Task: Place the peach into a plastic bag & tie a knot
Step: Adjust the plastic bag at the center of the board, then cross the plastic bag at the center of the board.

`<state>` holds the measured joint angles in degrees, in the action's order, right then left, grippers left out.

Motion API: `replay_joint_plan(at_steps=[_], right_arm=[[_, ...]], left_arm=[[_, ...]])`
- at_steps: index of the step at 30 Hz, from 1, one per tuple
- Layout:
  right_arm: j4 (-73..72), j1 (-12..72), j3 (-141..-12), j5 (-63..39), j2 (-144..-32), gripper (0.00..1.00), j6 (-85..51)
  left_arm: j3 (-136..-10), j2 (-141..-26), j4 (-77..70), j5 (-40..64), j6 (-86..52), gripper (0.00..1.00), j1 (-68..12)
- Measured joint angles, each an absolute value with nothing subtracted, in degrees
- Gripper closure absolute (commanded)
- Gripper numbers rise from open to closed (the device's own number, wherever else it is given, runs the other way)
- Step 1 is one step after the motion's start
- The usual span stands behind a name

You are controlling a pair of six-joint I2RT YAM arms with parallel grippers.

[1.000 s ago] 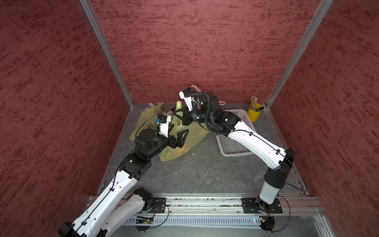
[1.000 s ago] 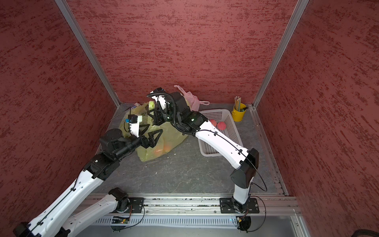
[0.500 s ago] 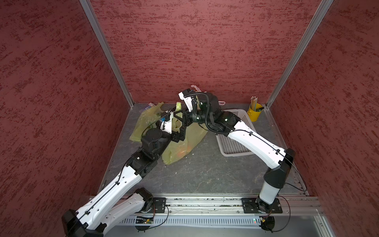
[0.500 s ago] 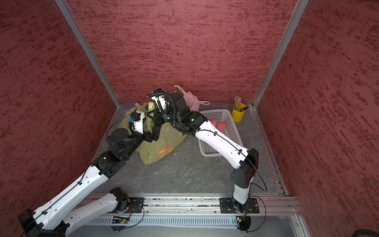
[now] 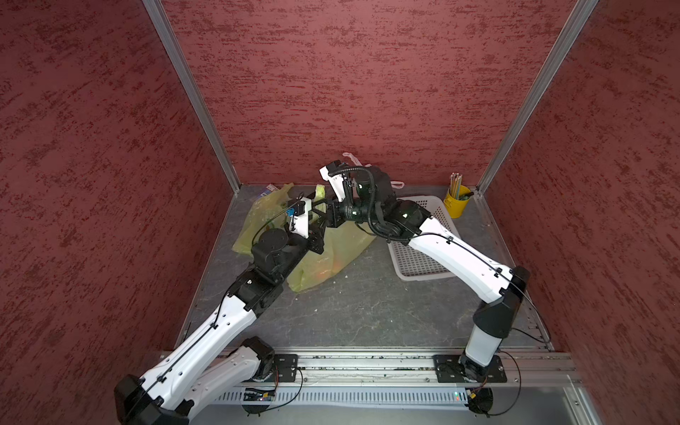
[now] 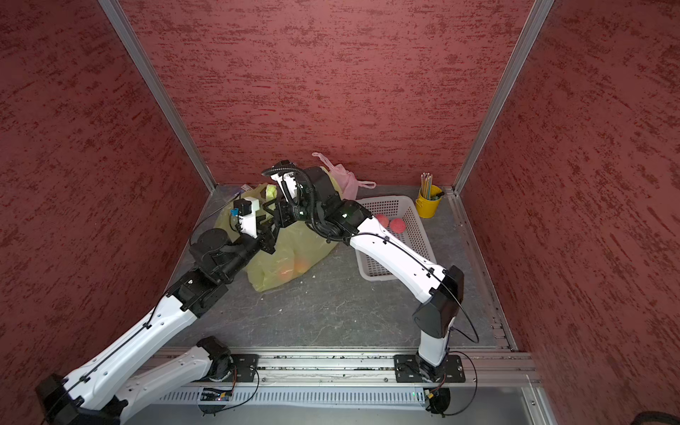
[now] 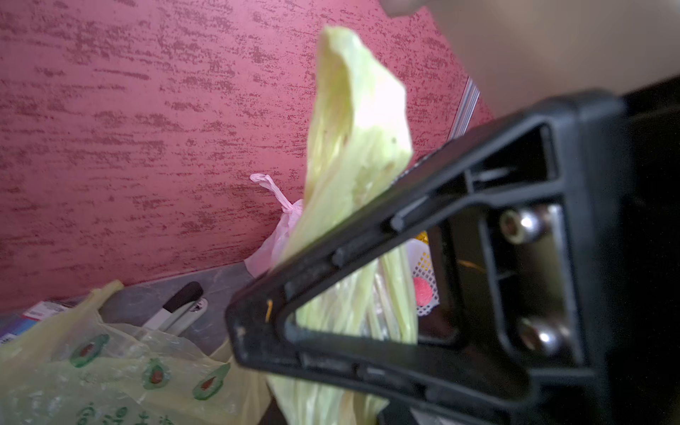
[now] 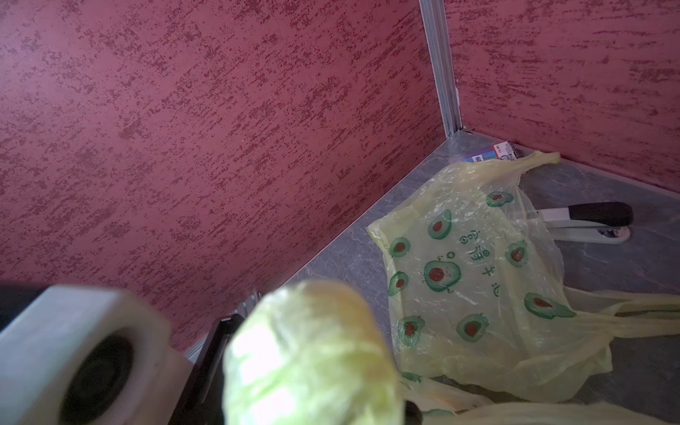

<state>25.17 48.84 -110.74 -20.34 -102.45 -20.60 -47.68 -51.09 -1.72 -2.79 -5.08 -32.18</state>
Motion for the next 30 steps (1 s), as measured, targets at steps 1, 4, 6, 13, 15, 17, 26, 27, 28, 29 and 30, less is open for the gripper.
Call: replay_joint_plan(at_steps=[1,4,6,13,15,17,26,27,28,29,30], right_arm=[[25.21,48.84,-110.74,-20.34,-102.45,1.00,-20.60],[25.34,48.88,-110.74,-20.29,-102.45,1.00,-20.60],[25.71,48.88,-111.00,-20.10,-102.45,0.90,-20.60],[31.90,48.42,-118.91,-12.56,-102.45,0.33,-18.13],[33.91,47.70,-122.13,-8.29,-102.32,0.23,-17.10],[35.77,46.37,-123.57,-3.90,-101.65,0.16,-16.21],[44.38,37.15,-128.46,6.55,-103.81,0.10,-13.82],[45.06,36.62,-130.02,6.52,-105.19,0.11,-13.65],[45.52,36.32,-131.09,6.48,-106.28,0.11,-13.50],[45.98,36.12,-132.03,6.35,-107.63,0.12,-13.32],[46.37,36.03,-132.64,6.20,-108.88,0.14,-13.17]], left_arm=[[-47.64,-51.03,-1.76,-2.15,-5.28,0.91,-31.83],[-47.62,-50.96,-1.93,0.21,-6.26,1.00,-30.39],[-47.57,-50.96,-2.02,1.89,-7.03,1.00,-29.61],[-47.55,-51.00,-1.58,7.73,-9.63,1.00,-26.09],[-47.35,-50.98,-1.39,9.17,-10.22,1.00,-25.47],[-46.81,-50.92,-1.32,10.31,-10.72,1.00,-25.10],[-45.74,-50.70,-0.91,13.37,-12.25,1.00,-24.05],[-45.74,-50.65,-0.91,13.54,-12.29,1.00,-24.05],[-45.74,-50.61,-0.91,13.69,-12.38,1.00,-24.05],[-45.74,-50.59,-0.91,13.89,-12.45,1.00,-24.05],[-45.74,-50.59,-0.91,14.04,-12.51,1.00,-24.01]])
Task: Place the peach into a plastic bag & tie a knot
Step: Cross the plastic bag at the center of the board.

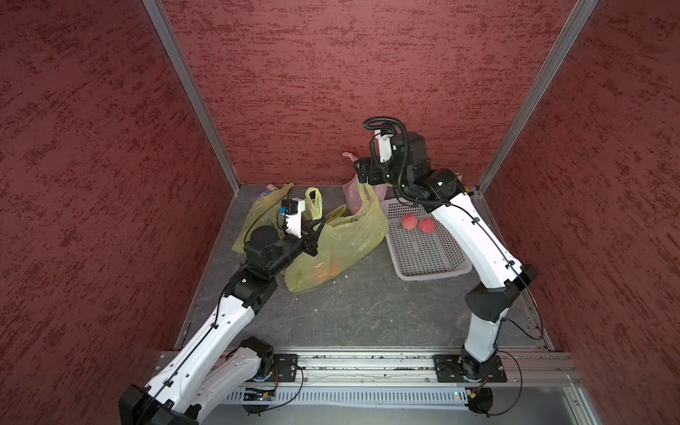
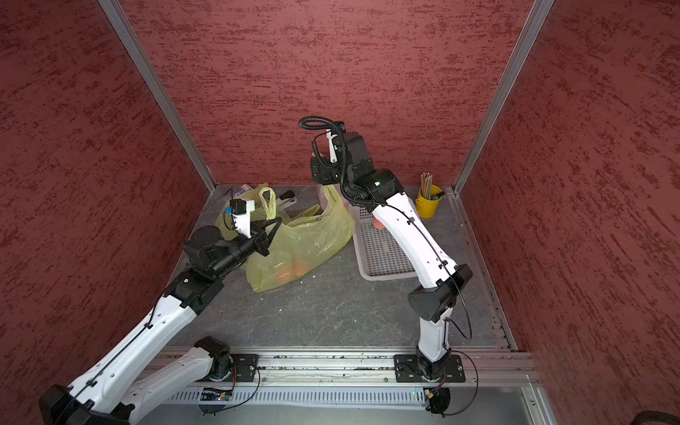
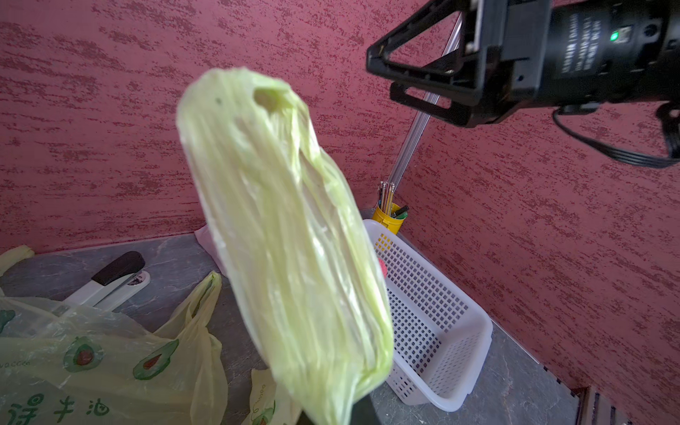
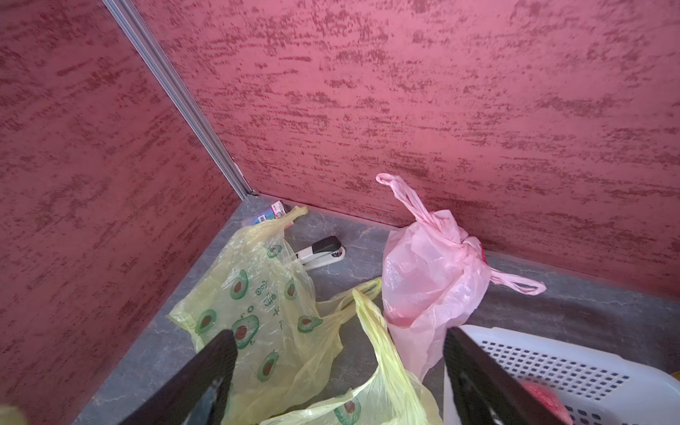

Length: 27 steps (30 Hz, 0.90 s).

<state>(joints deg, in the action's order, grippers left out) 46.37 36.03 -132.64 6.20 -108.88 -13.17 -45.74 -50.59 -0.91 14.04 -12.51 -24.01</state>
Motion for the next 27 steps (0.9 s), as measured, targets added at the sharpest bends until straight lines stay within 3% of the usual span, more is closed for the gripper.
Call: replay_joint_plan(at_steps=[10,17,19,21,24,25,27], right_arm=[[48.69,34.46,-132.94,2.50,-116.77,0.24,-12.62],[48.49,33.19,-132.94,1.28,-118.04,0.38,-12.64],[47.88,32.99,-132.94,1.15,-118.08,0.48,-12.56],[47.03,32.75,-132.94,0.56,-118.08,0.69,-12.19],[44.18,32.40,-132.03,-0.97,-118.08,0.94,-11.42],[42.87,32.40,-131.17,-1.69,-117.97,1.00,-11.18],[40.88,32.38,-128.79,-3.57,-117.49,1.00,-10.83]], left_arm=[[-45.74,-50.59,-0.89,14.96,-13.19,1.00,-23.70],[-45.74,-50.59,-0.86,15.38,-13.28,1.00,-23.51],[-45.74,-50.59,-0.84,15.46,-13.28,1.00,-23.42],[-45.74,-50.50,-0.58,15.62,-13.28,1.00,-23.42],[-45.74,-49.82,0.54,16.10,-13.30,1.00,-23.40],[-45.74,-49.39,1.10,16.36,-13.32,1.00,-23.38],[-45.74,-48.45,2.50,16.97,-13.61,1.00,-23.11]])
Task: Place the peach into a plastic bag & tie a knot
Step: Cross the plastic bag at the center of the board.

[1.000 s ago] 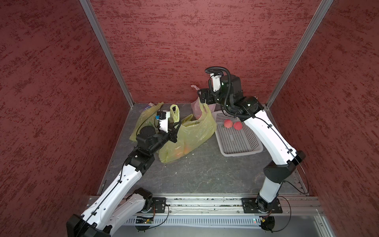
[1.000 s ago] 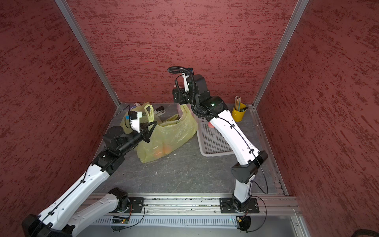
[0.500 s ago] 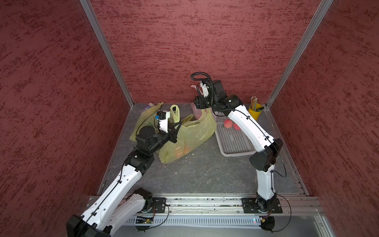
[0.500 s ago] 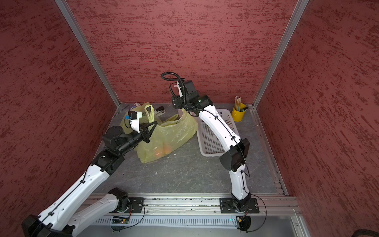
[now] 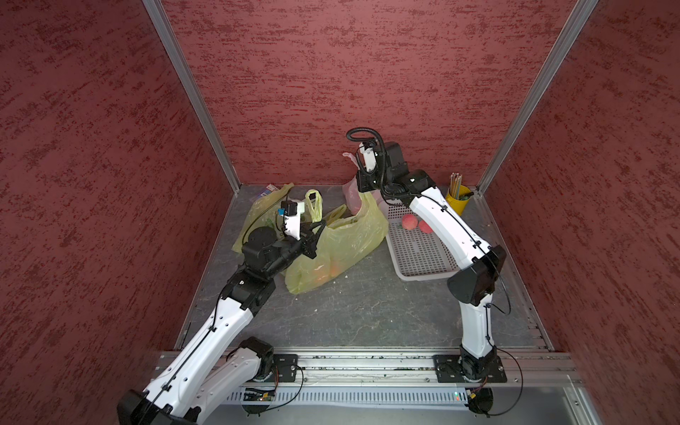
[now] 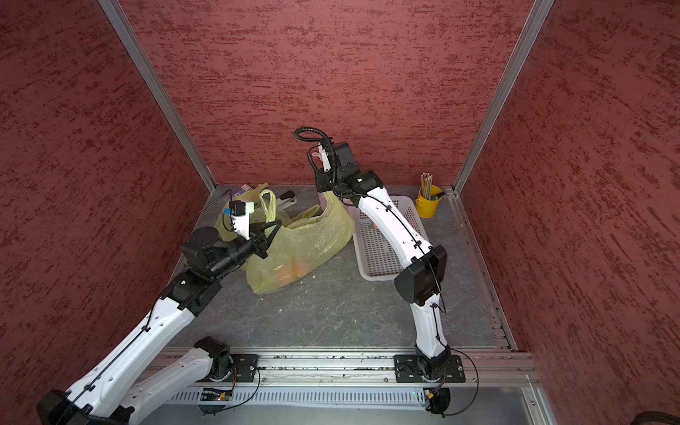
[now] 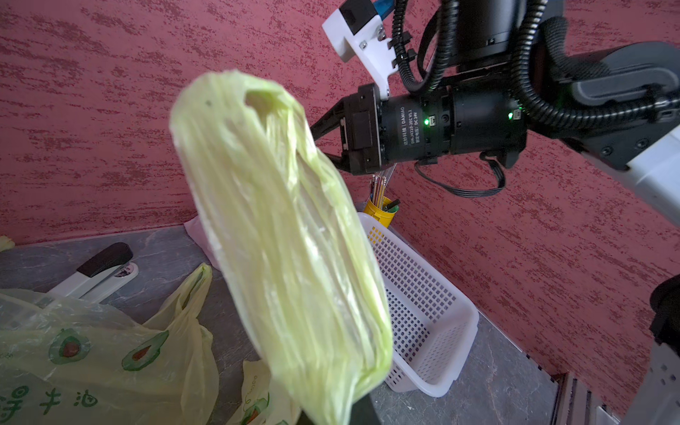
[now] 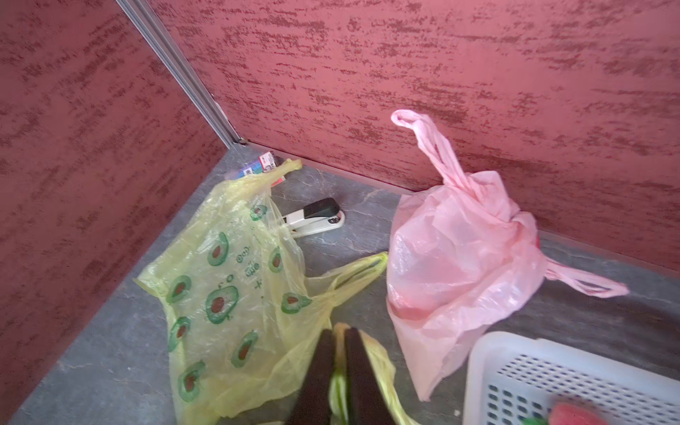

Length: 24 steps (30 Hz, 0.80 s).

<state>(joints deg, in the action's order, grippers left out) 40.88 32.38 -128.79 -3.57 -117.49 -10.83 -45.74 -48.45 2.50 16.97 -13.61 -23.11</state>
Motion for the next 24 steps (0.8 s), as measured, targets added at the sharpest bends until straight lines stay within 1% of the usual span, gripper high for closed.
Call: replay_joint_plan(at_steps=[4,9,11,15,19,24], right_arm=[[36.62,32.38,-119.50,-9.39,-112.88,1.00,-11.84],[30.50,32.71,-102.89,-17.30,-96.64,1.00,-15.55],[28.10,32.91,-99.35,-20.58,-89.71,1.00,-16.93],[23.83,33.74,-96.57,-26.74,-80.75,1.00,-18.68],[21.26,34.48,-96.20,-32.05,-78.96,1.00,-20.34],[20.32,36.01,-96.25,-36.03,-83.64,1.00,-21.71]], left_arm=[[-45.74,-46.35,6.13,19.49,-14.79,1.00,-21.17],[-45.95,-45.95,8.99,27.68,-18.26,1.00,-14.55],[-47.05,-48.05,9.61,32.10,-19.51,1.00,-12.73],[-49.67,-53.58,9.63,39.20,-20.69,1.00,-13.39],[-52.27,-58.00,9.43,42.87,-20.71,1.00,-17.91],[-54.92,-62.67,8.75,44.64,-20.49,1.00,-21.61]])
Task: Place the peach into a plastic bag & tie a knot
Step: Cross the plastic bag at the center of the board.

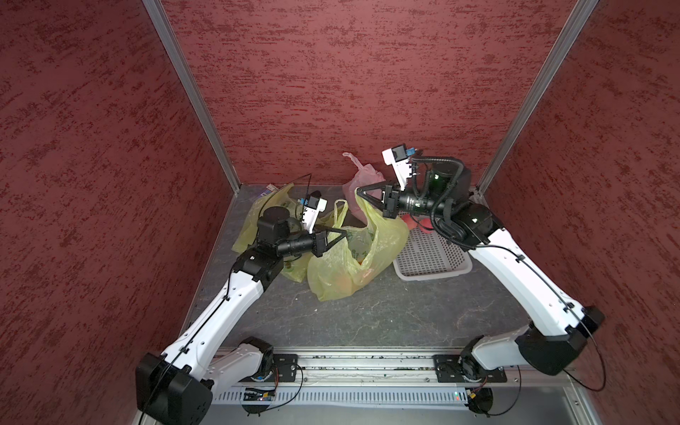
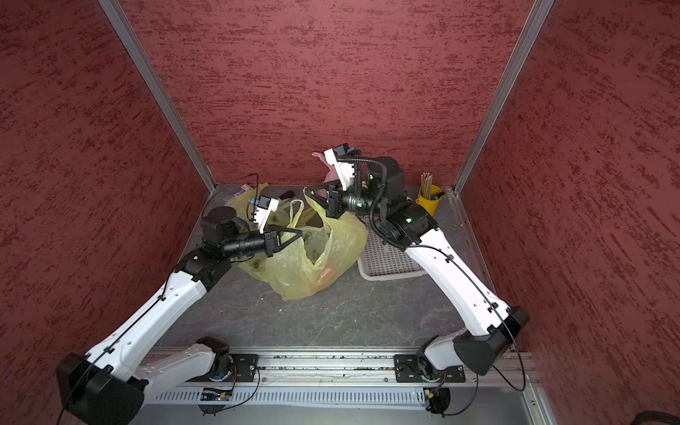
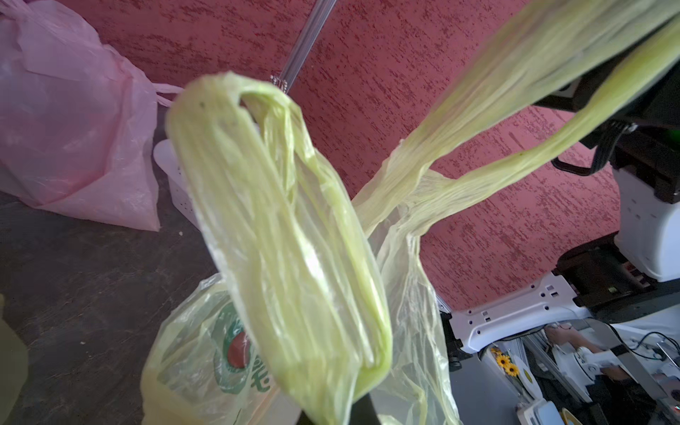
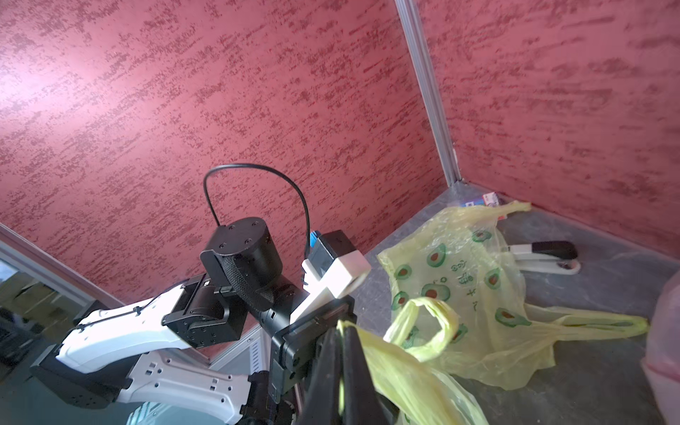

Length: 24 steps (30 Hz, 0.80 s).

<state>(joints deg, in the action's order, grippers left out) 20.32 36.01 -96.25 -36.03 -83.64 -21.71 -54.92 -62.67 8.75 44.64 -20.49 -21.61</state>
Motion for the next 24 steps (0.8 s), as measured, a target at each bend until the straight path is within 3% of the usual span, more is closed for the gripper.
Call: replay_joint_plan(at_steps=[11,24], right_arm=[[21.17,38.17,-93.03,-38.98,-89.17,1.00,-22.70],[23.14,38.17,-93.38,-41.01,-90.67,1.00,-22.00]], left_arm=[[-57.82,-67.85,10.98,44.75,-16.80,1.00,-23.16],[-62.06,-70.46,16.97,41.17,-11.29,0.81,-23.81]])
